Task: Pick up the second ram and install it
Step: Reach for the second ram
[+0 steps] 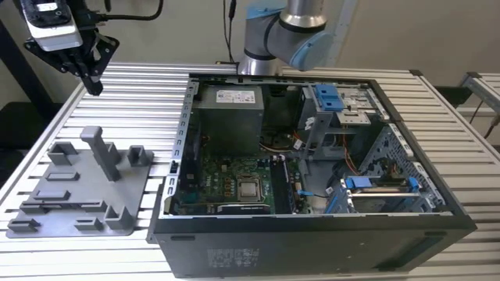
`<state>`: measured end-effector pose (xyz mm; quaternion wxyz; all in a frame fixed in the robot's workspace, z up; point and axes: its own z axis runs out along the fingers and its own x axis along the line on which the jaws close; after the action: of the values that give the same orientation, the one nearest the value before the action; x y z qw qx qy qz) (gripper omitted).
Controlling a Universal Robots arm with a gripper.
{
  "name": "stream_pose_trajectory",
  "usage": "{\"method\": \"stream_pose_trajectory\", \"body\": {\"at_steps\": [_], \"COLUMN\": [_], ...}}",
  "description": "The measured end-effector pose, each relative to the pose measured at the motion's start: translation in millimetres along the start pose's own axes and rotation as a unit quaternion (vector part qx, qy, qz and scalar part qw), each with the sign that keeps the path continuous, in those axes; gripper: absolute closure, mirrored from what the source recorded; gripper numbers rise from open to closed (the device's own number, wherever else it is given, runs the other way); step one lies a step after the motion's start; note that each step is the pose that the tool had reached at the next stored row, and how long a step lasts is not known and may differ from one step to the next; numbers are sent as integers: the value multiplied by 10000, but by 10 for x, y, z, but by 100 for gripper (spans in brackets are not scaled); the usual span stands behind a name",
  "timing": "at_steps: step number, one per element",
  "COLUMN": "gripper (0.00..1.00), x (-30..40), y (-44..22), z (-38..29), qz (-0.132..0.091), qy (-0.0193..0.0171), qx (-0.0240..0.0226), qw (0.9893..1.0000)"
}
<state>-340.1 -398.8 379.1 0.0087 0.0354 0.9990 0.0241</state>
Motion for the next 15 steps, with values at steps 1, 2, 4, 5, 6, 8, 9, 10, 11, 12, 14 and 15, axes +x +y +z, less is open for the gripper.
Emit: {"method": "stream_pose_trajectory", "body": {"at_steps": [1,2,4,5,6,8,9,10,11,12,14,15], "gripper": [89,89,89,89,89,89,89,89,89,89,89,89], "x": [34,69,137,173,214,298,335,371,408,445,501,520], "y": [-2,-5,-10,-13,-16,-22,-25,-28,-31,-33,-38,-39], "z": [3,6,12,14,18,23,26,29,32,35,39,41], "qz": [0,0,0,0,0,0,0,0,0,0,0,0], "qy": [0,0,0,0,0,0,0,0,0,1,1,1], "qx": [0,0,0,0,0,0,0,0,0,0,0,0], "qw": [10000,10000,10000,10000,10000,10000,10000,10000,10000,10000,10000,10000]}}
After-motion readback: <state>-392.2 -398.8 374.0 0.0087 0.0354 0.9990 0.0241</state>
